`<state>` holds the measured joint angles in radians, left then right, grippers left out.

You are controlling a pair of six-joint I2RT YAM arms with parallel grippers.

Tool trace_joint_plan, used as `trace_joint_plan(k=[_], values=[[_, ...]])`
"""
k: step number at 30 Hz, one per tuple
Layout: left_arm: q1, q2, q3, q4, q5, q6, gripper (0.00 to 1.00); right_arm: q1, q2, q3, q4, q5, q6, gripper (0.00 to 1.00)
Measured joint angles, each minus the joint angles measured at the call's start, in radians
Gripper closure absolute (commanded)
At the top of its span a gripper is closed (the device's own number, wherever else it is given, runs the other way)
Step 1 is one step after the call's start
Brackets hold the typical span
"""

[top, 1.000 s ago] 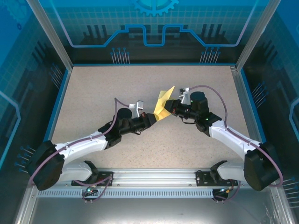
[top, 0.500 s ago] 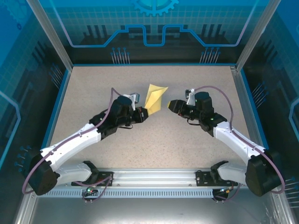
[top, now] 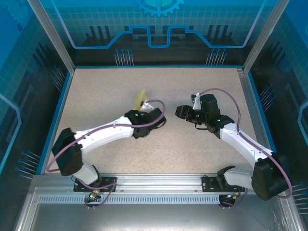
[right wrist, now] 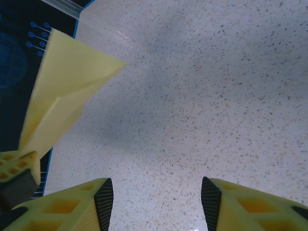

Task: Fold a paper plane with a square sheet of paper (pick it up from the middle)
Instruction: Turn over the paper at the center of the table.

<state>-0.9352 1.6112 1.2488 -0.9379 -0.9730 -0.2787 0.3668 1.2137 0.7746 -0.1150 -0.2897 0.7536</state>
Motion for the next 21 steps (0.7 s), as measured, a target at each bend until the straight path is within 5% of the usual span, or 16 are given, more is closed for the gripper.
trace_joint_plan(k=[8, 21], values=[[-0.174, 0.266, 0.002, 0.028, -0.115, 0.159, 0.94, -0.076, 0.018, 0.002, -0.013, -0.036, -0.033, 0.46], [-0.266, 0.34, -0.029, 0.203, -0.034, 0.358, 0.74, -0.093, 0.095, 0.005, 0.0, -0.106, -0.041, 0.46]])
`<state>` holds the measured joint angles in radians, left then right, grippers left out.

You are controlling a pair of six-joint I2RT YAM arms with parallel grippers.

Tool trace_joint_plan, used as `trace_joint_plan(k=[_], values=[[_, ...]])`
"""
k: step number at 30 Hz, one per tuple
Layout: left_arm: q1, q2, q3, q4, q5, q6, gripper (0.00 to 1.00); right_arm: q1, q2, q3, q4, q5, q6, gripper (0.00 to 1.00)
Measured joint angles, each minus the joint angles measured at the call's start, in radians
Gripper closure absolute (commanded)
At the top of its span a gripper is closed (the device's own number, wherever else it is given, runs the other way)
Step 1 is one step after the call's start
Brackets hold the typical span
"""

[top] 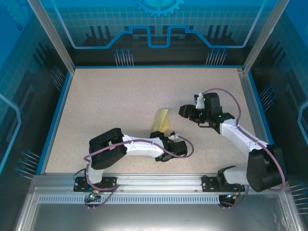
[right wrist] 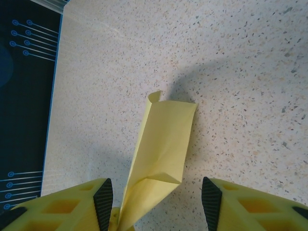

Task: Fold a paper plane with a square sheet of paper (pick it up from the middle)
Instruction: Turn over the paper at the center of the table, then fold the wing for the fifth time at the center of the table.

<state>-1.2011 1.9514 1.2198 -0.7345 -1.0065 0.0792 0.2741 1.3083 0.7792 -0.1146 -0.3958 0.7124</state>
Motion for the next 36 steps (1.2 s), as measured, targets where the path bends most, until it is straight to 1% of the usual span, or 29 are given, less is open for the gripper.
trace_joint_plan(k=[2, 5, 7, 10, 15, 16, 19, 22, 24, 25, 27, 30, 33, 36], values=[[-0.001, 0.0, -0.005, 0.021, 0.034, 0.018, 0.68, 0.0, 0.01, 0.001, 0.003, -0.008, 0.0, 0.46], [-0.001, -0.002, -0.012, 0.061, 0.096, 0.04, 0.62, 0.0, 0.021, 0.003, 0.003, -0.018, -0.006, 0.46], [-0.001, -0.013, -0.025, 0.089, 0.151, 0.058, 0.56, 0.0, 0.032, 0.008, 0.003, -0.029, -0.008, 0.46], [-0.001, -0.051, -0.051, 0.121, 0.233, 0.064, 0.46, 0.0, 0.045, 0.011, 0.013, -0.034, -0.007, 0.47], [0.009, -0.136, -0.066, 0.154, 0.381, 0.052, 0.33, 0.001, 0.063, 0.011, 0.028, -0.035, -0.007, 0.48], [0.014, -0.155, -0.067, 0.16, 0.41, 0.048, 0.32, 0.001, 0.066, 0.011, 0.028, -0.036, -0.008, 0.48], [0.047, -0.233, -0.076, 0.166, 0.52, 0.024, 0.31, 0.008, 0.071, 0.011, 0.028, -0.035, -0.011, 0.49], [0.105, -0.328, -0.089, 0.164, 0.647, -0.011, 0.31, 0.026, 0.071, 0.011, 0.027, -0.035, -0.015, 0.51], [0.159, -0.404, -0.103, 0.164, 0.737, -0.042, 0.3, 0.049, 0.071, 0.011, 0.026, -0.033, -0.015, 0.52], [0.184, -0.441, -0.112, 0.164, 0.776, -0.056, 0.28, 0.06, 0.071, 0.011, 0.026, -0.032, -0.017, 0.53], [0.24, -0.512, -0.132, 0.162, 0.836, -0.096, 0.28, 0.095, 0.075, 0.011, 0.025, -0.031, -0.019, 0.56], [0.327, -0.59, -0.156, 0.158, 0.903, -0.164, 0.3, 0.156, 0.088, 0.011, 0.025, -0.017, -0.019, 0.57], [0.412, -0.658, -0.216, 0.166, 0.943, -0.243, 0.3, 0.232, 0.11, 0.011, 0.024, 0.004, -0.018, 0.61], [0.478, -0.711, -0.284, 0.167, 0.966, -0.319, 0.31, 0.296, 0.135, 0.012, 0.023, 0.025, -0.015, 0.65]])
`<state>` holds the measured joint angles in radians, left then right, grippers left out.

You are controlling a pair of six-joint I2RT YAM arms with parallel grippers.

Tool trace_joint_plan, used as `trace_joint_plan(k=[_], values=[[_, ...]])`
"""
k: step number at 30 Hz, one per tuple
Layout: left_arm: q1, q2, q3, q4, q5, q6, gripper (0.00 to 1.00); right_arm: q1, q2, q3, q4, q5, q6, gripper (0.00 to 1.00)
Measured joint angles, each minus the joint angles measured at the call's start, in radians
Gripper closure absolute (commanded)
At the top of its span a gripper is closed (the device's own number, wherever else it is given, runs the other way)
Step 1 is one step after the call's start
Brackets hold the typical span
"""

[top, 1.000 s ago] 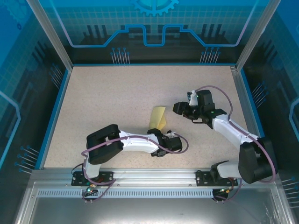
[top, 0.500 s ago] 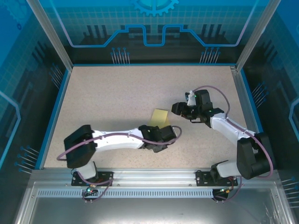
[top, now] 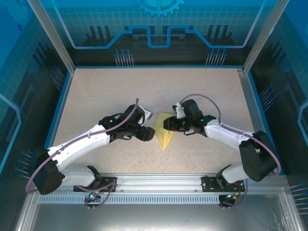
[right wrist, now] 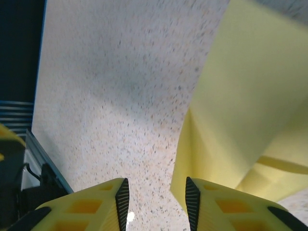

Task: Fold a paper plane with a square sheet of paper (pick it up from the middle)
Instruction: Fold the wing for the fifth time at the center of the table.

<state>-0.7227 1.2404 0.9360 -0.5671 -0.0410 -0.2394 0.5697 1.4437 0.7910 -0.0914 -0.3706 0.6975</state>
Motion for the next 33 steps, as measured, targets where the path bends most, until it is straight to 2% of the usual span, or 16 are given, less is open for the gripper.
trace_joint_plan(k=[8, 16, 23, 33], values=[[0.174, -0.1, -0.145, 0.026, 0.043, -0.156, 0.3, 0.16, 0.03, 0.023, -0.037, 0.081, 0.01, 0.72], [0.214, -0.062, -0.171, 0.068, 0.103, -0.192, 0.3, 0.267, 0.117, 0.132, -0.088, 0.165, 0.007, 0.75], [0.218, -0.033, -0.172, 0.093, 0.124, -0.2, 0.29, 0.273, 0.178, 0.161, -0.17, 0.258, -0.022, 0.79], [0.218, -0.005, -0.172, 0.102, 0.152, -0.2, 0.29, 0.24, 0.184, 0.12, -0.184, 0.289, -0.029, 0.82]])
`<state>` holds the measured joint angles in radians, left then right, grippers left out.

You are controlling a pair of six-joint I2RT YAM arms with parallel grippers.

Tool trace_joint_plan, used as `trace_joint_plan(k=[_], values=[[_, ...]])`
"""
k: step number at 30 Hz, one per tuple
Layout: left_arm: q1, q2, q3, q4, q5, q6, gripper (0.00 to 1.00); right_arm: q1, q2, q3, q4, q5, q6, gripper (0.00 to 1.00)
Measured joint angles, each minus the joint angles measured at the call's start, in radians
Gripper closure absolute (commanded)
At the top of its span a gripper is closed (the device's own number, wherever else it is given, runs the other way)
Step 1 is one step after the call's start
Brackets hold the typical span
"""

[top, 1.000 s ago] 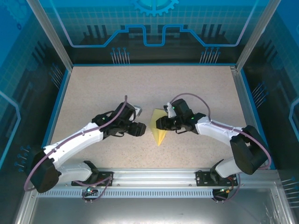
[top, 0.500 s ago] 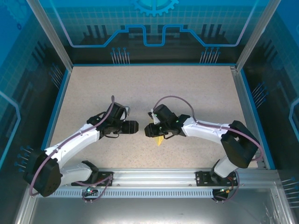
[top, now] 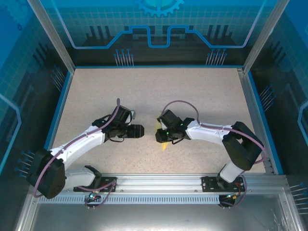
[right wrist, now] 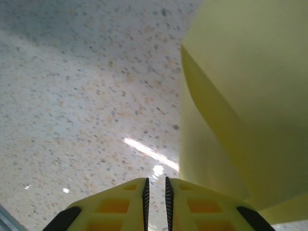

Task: Fold a paper plane with a square sheet of paper (pick it up from the middle)
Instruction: Fold the wing for the fifth time at the center of the table.

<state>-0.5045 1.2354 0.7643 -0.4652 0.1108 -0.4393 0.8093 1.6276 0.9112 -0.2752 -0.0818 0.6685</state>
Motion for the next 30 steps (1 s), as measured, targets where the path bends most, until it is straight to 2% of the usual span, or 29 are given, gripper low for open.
trace_joint_plan(k=[8, 14, 22, 30], values=[[0.0, 0.019, 0.0, 0.002, 0.027, 0.0, 0.29, -0.034, 0.0, -0.104, 0.038, -0.003, 0.016, 0.84], [0.0, 0.047, 0.0, 0.023, 0.061, -0.001, 0.29, -0.079, -0.035, -0.192, 0.137, -0.038, 0.051, 0.85], [-0.003, 0.089, 0.0, 0.08, 0.108, -0.024, 0.29, -0.167, -0.09, -0.347, 0.35, -0.154, 0.123, 0.88], [-0.058, 0.194, 0.013, 0.159, 0.123, -0.076, 0.29, -0.262, -0.098, -0.464, 0.554, -0.287, 0.193, 0.94]])
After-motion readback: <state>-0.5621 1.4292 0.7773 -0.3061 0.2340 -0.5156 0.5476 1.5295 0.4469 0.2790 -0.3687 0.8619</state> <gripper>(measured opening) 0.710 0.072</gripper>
